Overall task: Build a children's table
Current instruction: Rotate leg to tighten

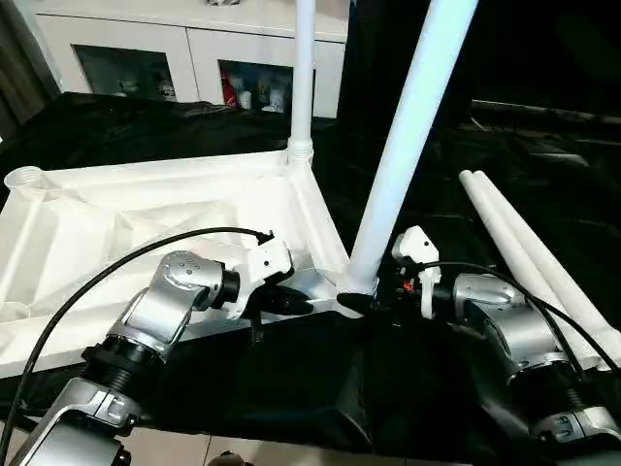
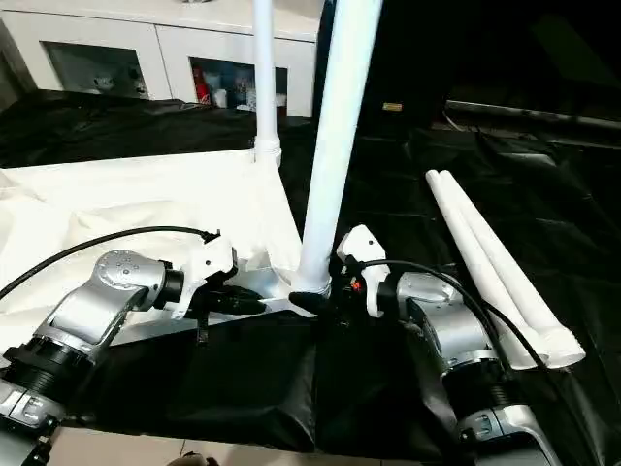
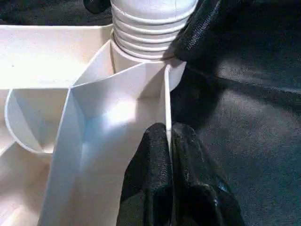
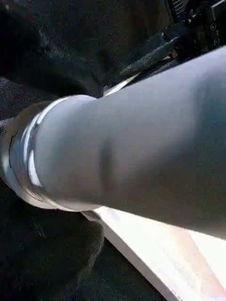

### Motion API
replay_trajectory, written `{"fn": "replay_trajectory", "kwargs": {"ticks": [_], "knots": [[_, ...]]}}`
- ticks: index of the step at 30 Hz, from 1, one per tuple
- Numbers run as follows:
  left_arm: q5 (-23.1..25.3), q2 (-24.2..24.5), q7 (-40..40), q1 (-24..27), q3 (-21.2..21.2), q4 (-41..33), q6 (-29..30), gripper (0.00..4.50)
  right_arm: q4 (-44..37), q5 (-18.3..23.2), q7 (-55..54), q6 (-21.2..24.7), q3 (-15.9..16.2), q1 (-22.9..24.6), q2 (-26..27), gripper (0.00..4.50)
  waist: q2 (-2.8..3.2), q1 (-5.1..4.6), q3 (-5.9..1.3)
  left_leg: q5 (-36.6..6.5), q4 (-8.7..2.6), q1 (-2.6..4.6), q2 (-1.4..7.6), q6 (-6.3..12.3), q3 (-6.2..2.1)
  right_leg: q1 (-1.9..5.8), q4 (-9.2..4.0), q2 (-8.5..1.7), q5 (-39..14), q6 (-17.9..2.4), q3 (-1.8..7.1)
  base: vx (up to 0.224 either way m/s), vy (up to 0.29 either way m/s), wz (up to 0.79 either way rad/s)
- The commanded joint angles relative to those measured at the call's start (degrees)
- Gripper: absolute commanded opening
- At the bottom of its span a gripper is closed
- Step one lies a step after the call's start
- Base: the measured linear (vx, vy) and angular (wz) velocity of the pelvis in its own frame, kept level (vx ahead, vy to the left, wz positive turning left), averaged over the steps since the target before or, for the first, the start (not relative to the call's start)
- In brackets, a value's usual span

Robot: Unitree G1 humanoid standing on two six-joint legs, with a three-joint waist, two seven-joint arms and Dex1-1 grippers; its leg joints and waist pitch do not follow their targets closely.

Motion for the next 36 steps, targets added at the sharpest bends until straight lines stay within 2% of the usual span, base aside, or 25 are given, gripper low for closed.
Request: {"fn": "replay_trajectory", "kwargs": {"ticks": [1,6,7,11,14,17,18,19,20,21,22,24,25,28,32,33,36], "knots": [[-3.20,-1.18,-1.25,-0.41,0.40,-3.44,-0.92,0.00,0.24,0.49,0.42,0.68,-0.12,-1.08,-0.38,3.91,-0.40,-0.12,-3.77,-10.39,-3.10,1.05,0.82,2.81,0.36,3.04,-3.56,-2.00,-6.47,-12.40,1.58,0.000,0.000,0.00],[-3.01,-1.19,-1.06,-0.11,0.52,-3.47,-0.88,0.00,0.13,0.52,0.61,0.64,-0.11,-0.74,-0.19,3.62,-0.39,-0.09,-3.77,-10.53,-3.07,1.05,0.84,2.81,0.33,3.05,-3.54,-1.99,-7.11,-12.28,1.55,0.000,0.000,0.00],[-3.00,-1.25,-0.98,-0.07,0.52,-3.50,-0.85,0.00,0.16,0.48,0.60,0.59,-0.08,-0.62,-0.13,3.40,-0.42,-0.09,-3.78,-10.49,-3.06,1.05,0.84,2.79,0.32,3.08,-3.52,-1.99,-7.17,-12.22,1.55,0.000,0.000,0.00],[-3.00,-1.47,-0.54,-0.04,0.69,-3.34,-0.68,0.00,0.21,0.27,0.21,0.60,0.11,-0.11,0.21,3.09,-0.43,-0.12,-3.81,-10.13,-2.99,1.04,0.82,2.89,0.34,3.06,-3.45,-1.97,-6.75,-12.36,1.56,0.000,0.000,0.00],[-0.87,-3.96,6.55,-1.54,2.04,0.45,0.13,0.00,2.78,-0.69,-7.02,0.62,-1.62,0.58,2.97,2.87,-0.59,-0.24,-3.80,-9.85,-2.98,0.98,0.77,2.56,0.35,3.07,-3.42,-1.93,-6.74,-12.30,1.55,0.000,0.000,0.00],[0.48,-5.77,11.02,-2.68,2.58,3.22,0.37,0.00,4.97,-1.51,-12.81,0.44,-3.07,0.51,5.18,2.80,-0.71,-0.54,-3.71,-10.76,-3.02,1.06,0.65,1.66,0.40,2.92,-3.80,-2.05,-9.48,-11.56,1.65,0.000,0.000,0.00],[0.71,-6.19,11.83,-2.92,2.64,3.87,0.16,0.00,5.58,-1.60,-14.65,0.65,-3.62,0.43,5.91,2.80,-0.68,-0.55,-3.73,-11.06,-3.03,1.08,0.65,1.51,0.33,2.95,-3.80,-2.10,-10.05,-11.39,1.62,0.000,0.000,0.00],[1.49,-7.95,15.25,-3.91,2.95,6.02,0.71,0.00,7.70,-1.27,-20.94,1.42,-5.74,-0.21,8.71,2.79,-0.60,-0.64,-3.71,-10.97,-3.11,0.99,0.68,1.37,0.29,2.95,-3.84,-2.10,-10.36,-11.08,1.64,0.000,0.000,0.00],[1.82,-8.81,16.91,-4.39,3.12,7.01,1.13,0.00,8.65,-1.05,-23.67,1.61,-6.68,-0.54,10.01,2.79,-0.55,-0.86,-3.49,-12.41,-3.24,1.05,0.53,0.85,0.35,2.70,-4.14,-2.05,-12.56,-10.54,1.67,0.000,0.000,0.00],[2.41,-10.35,19.98,-5.30,3.41,8.72,1.88,0.00,10.26,-0.66,-27.94,1.71,-8.01,-1.21,12.18,2.79,-0.59,-0.92,-3.53,-13.30,-3.34,1.11,0.50,0.46,0.23,2.77,-4.26,-2.13,-14.22,-10.20,1.59,0.000,0.000,0.00],[3.03,-11.87,23.17,-6.30,3.68,10.47,2.33,0.00,11.84,-0.46,-31.67,1.50,-8.82,-1.95,14.19,2.79,-0.39,-1.10,-3.52,-14.13,-3.45,1.30,0.60,-0.47,0.16,2.54,-4.54,-2.14,-15.80,-9.53,1.61,0.000,0.000,0.00],[3.48,-12.98,25.08,-7.09,3.83,11.84,2.93,0.00,13.06,-0.81,-34.35,0.95,-9.01,-2.61,15.67,2.79,-0.33,-1.07,-3.60,-14.60,-3.50,1.16,0.54,-0.64,0.03,2.86,-4.52,-2.20,-16.13,-9.19,1.58,0.000,0.000,0.00],[4.06,-13.68,26.59,-7.66,3.87,12.82,2.93,0.00,14.09,-1.59,-36.06,0.42,-8.73,-3.22,16.55,2.79,-0.26,-1.07,-3.54,-15.01,-3.46,1.29,0.49,-0.44,0.08,2.68,-4.70,-2.10,-15.93,-8.99,1.61,0.000,0.000,0.00],[5.08,-14.97,28.59,-8.58,3.54,14.48,2.66,0.00,16.01,-2.57,-38.27,-1.41,-8.35,-4.68,18.73,2.79,-0.38,-1.16,-3.42,-16.82,-3.62,1.38,0.38,-0.61,0.02,2.66,-5.04,-2.14,-18.70,-8.17,1.56,0.000,0.000,0.00],[5.21,-14.74,27.61,-8.52,3.05,14.53,1.95,0.00,16.96,-2.06,-36.30,-3.86,-8.66,-5.62,19.84,2.79,-0.36,-1.07,-3.53,-16.28,-3.64,1.29,0.47,-0.09,-0.02,2.80,-4.84,-2.08,-16.07,-8.64,1.60,0.000,0.000,0.00],[5.23,-14.45,27.04,-8.31,2.84,14.34,1.54,0.00,16.76,-1.41,-35.36,-4.15,-8.93,-5.57,19.83,3.34,-0.38,-1.09,-3.52,-16.10,-3.65,1.32,0.48,0.11,-0.02,2.81,-4.78,-2.01,-15.46,-8.83,1.58,0.000,0.000,0.00],[4.98,-13.50,25.46,-7.48,2.49,13.26,1.35,0.00,15.71,-0.90,-33.56,-4.70,-8.93,-5.32,18.98,3.48,-0.43,-1.14,-3.52,-16.24,-3.68,1.13,0.48,0.65,-0.05,3.01,-4.71,-2.05,-15.02,-9.05,1.55,0.000,0.000,0.00]]}}
